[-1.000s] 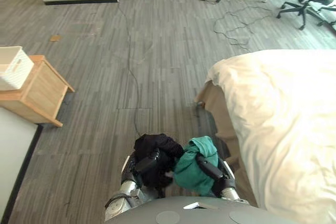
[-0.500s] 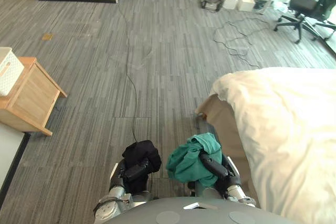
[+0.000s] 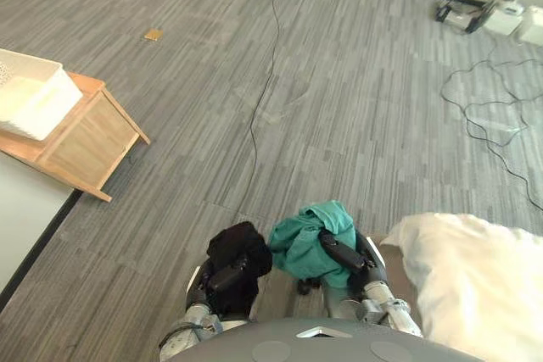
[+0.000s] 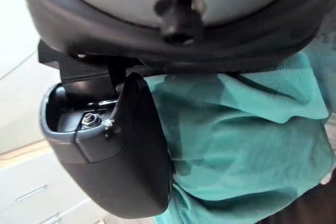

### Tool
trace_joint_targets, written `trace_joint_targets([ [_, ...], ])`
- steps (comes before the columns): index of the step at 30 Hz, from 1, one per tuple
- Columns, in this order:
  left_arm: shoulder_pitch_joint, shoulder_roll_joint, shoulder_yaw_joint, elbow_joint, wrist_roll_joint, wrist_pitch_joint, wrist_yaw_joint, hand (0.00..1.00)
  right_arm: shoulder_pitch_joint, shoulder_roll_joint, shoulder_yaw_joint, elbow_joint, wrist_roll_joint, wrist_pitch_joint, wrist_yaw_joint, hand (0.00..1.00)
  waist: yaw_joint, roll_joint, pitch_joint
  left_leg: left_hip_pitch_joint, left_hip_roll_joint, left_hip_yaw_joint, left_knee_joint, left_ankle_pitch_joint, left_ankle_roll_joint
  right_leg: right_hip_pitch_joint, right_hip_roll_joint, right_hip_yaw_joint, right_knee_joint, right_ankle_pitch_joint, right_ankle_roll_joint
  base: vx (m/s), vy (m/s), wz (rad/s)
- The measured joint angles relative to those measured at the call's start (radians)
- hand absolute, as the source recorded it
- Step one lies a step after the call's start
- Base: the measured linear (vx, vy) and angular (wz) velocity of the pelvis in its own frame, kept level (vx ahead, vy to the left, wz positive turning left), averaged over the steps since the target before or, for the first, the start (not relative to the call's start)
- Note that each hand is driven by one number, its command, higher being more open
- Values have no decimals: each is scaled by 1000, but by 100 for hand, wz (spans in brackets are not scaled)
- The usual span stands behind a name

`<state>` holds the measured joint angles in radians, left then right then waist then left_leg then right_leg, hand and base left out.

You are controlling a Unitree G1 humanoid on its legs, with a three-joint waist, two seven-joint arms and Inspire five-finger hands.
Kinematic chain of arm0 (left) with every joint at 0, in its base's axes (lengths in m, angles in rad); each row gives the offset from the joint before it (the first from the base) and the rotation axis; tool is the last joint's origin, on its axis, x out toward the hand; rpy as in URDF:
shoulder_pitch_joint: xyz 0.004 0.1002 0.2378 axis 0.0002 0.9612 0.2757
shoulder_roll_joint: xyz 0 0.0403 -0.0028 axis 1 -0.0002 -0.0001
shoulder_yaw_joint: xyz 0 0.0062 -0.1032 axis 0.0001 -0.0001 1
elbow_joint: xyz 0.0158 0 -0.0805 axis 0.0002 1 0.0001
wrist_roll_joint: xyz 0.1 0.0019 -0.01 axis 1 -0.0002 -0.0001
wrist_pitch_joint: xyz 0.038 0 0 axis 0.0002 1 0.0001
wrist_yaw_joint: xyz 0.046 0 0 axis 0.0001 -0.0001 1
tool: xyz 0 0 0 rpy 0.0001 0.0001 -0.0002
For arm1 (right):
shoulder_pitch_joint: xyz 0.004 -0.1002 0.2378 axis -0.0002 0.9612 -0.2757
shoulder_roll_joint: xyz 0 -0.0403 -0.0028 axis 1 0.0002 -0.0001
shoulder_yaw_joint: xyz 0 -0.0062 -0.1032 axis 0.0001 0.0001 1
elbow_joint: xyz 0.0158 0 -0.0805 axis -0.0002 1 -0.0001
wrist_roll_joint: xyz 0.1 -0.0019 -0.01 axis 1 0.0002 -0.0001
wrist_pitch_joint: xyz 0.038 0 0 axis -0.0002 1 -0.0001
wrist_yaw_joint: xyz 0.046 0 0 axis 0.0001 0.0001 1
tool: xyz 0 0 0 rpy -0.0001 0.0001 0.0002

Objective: Tidy up the quilt and then pick up the clothes from the bed and put them into the laundry hamper

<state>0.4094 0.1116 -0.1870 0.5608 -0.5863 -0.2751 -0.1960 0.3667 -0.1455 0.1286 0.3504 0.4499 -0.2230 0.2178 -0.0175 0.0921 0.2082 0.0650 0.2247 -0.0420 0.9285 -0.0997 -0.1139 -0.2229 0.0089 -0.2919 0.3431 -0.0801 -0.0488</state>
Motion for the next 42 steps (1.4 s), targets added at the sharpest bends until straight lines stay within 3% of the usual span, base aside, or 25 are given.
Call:
trace_joint_targets([
  [2, 1, 5, -4, -22, -1, -14, -48, 0, -31, 11, -49, 37, 7, 8, 1, 0, 11, -2, 9, -130, -74, 23, 120, -88, 12, 142, 13, -1, -124, 6, 9, 531, -283, -5],
  [5, 15, 7, -5, -64, -3, -30, -74, 0, -43, 0, -81, 33, 14, 23, 18, 0, 34, -8, 9, -254, -130, 198, -74, -142, 44, 329, 15, -14, -264, -3, -3, 573, -310, 10],
  [8, 25, 4, -12, -105, -8, -25, -69, 0, -47, -19, -69, 22, 38, 46, 22, 0, 41, -19, 7, -315, -169, 425, -544, -76, 78, 460, 23, -52, -385, -12, 10, 486, -200, 26],
  [10, 33, 4, -30, -128, -8, -23, -55, 0, -21, -25, -68, 15, 38, 52, 22, 0, 42, -9, 2, -371, -176, 505, -656, -18, 84, 524, 57, -86, -421, -44, 37, 547, -166, 54],
  [12, 31, -1, -35, -134, -13, -15, -41, 0, 16, -34, -57, 53, 35, 62, 16, 0, 65, -9, -19, -389, -199, 551, -714, 25, 153, 597, 85, -113, -400, -122, 75, 600, -118, 34],
  [13, 30, -12, -35, -128, -24, -4, -36, 0, 28, -36, -53, 69, 34, 62, 15, 0, 73, -12, -39, -390, -209, 544, -720, 66, 223, 593, 84, -115, -364, -151, 85, 671, -92, 19],
  [14, 20, -18, -26, -94, -45, 4, -24, 0, 25, -37, -45, 119, 26, 68, 15, 0, 73, -27, -71, -380, -226, 522, -726, 150, 329, 549, 52, -126, -214, -204, 106, 695, -34, 42],
  [15, -6, -26, -21, -58, -46, 20, -14, 0, 12, -25, -47, 166, 26, 81, 4, 0, 60, -49, -86, -340, -257, 496, -761, 142, 365, 465, -14, -134, 43, -214, 108, 832, -4, 53],
  [17, -14, -15, -24, -64, -43, 39, -12, 0, 12, -6, -42, 178, 26, 84, -1, 0, 40, -83, -74, -252, -311, 430, -807, 110, 354, 320, -96, -91, 423, -139, 122, 768, -13, 93],
  [18, -16, 6, -30, -60, -42, 45, -5, 0, 13, 8, -38, 178, 25, 84, 1, 0, 18, -99, -65, -194, -332, 367, -810, 76, 346, 258, -119, -74, 532, -155, 97, 585, -69, 118],
  [20, -16, 8, -31, -43, -44, 60, 24, 0, 21, 13, -41, 157, 26, 82, 5, 0, 10, -97, -61, -120, -335, 297, -811, 36, 331, 189, -137, -68, 549, -188, 90, 462, -63, 119],
  [22, -21, 19, -57, -36, -49, 79, 63, 0, 44, 16, -36, 111, 30, 69, 9, 0, -4, -90, -56, -22, -334, 158, -808, -15, 303, 76, -159, -40, 426, -233, 93, 668, -140, 185],
  [24, -24, 33, -79, -35, -50, 86, 66, 0, 77, 24, -30, 49, 40, 58, 10, 0, -8, -92, -59, 24, -328, 48, -808, -57, 286, -12, -190, -23, 229, -209, 119, 761, -289, 174],
  [26, -23, 35, -78, -41, -80, 87, 66, 0, 107, 27, -7, -10, 48, 53, 11, 0, 9, -81, -65, 62, -299, -29, -775, -116, 241, -58, -190, 27, -85, -87, 139, 568, -291, 118],
  [28, -12, 34, -67, -40, -92, 86, 66, 0, 138, 32, 23, -53, 48, 52, 11, 0, 23, -83, -65, 127, -277, -74, -749, -184, 184, -63, -185, 109, -228, -8, 178, 589, -395, 94],
  [30, 6, 32, -63, -38, -119, 89, 61, 0, 162, 32, 70, -98, 49, 52, 14, 0, 14, -85, -79, 211, -244, -122, -711, -272, 147, -55, -179, 172, -151, 53, 163, 833, -594, 122],
  [31, 10, 21, -47, -40, -126, 100, 58, 0, 164, 37, 88, -98, 48, 54, 13, 0, 11, -95, -85, 216, -224, -111, -601, -296, 116, -52, -179, 157, -28, 131, 150, 680, -508, 106],
  [32, 8, 5, -35, -38, -130, 109, 56, 0, 158, 31, 91, -97, 48, 56, 10, 0, 13, -78, -84, 194, -202, -92, -505, -296, 116, -41, -175, 138, 20, 88, 142, 625, -496, 88],
  [33, 21, -22, -16, -51, -156, 114, 40, 0, 153, 7, 92, -105, 48, 57, 11, 0, 13, -34, -83, 90, -142, -42, -242, -240, 92, 13, -139, 93, 38, 21, 128, 463, -402, 58],
  [34, 26, -41, -1, -62, -161, 114, 27, 0, 150, -10, 89, -115, 47, 58, 12, 0, 15, -12, -78, 26, -105, -15, -104, -162, 87, 44, -118, 76, 33, -6, 118, 573, -455, 57],
  [35, 34, -69, 22, -79, -166, 109, 2, 0, 139, -39, 73, -119, 47, 60, 30, 0, 32, 16, -75, -85, -23, 36, 108, -57, 66, 120, -85, 47, 3, -44, 108, 665, -483, 59],
  [36, 28, -75, 29, -87, -166, 111, -22, 0, 137, -50, 25, -103, 48, 61, 70, 0, 38, 21, -71, -179, 0, 67, 203, -73, 60, 200, -77, 11, -43, -71, 103, 648, -461, 63],
  [39, 27, -75, 43, -116, -166, 116, -87, 0, 126, -92, -75, -58, 65, 13, 136, 0, 58, 3, -68, -339, -33, 216, 115, -141, 57, 369, -87, -38, -186, -99, 90, 584, -314, 41],
  [41, 25, -73, 48, -123, -169, 121, -101, 0, 129, -97, -109, -54, 66, -26, 136, 0, 56, -24, -66, -358, -82, 368, -149, -147, 53, 453, -111, -76, -259, -102, 114, 566, -170, 26],
  [42, 25, -74, 45, -126, -191, 128, -105, 0, 136, -97, -120, -52, 66, -45, 136, 0, 53, -38, -70, -351, -123, 467, -373, -123, 55, 508, -119, -104, -301, -103, 144, 494, -135, 32],
])
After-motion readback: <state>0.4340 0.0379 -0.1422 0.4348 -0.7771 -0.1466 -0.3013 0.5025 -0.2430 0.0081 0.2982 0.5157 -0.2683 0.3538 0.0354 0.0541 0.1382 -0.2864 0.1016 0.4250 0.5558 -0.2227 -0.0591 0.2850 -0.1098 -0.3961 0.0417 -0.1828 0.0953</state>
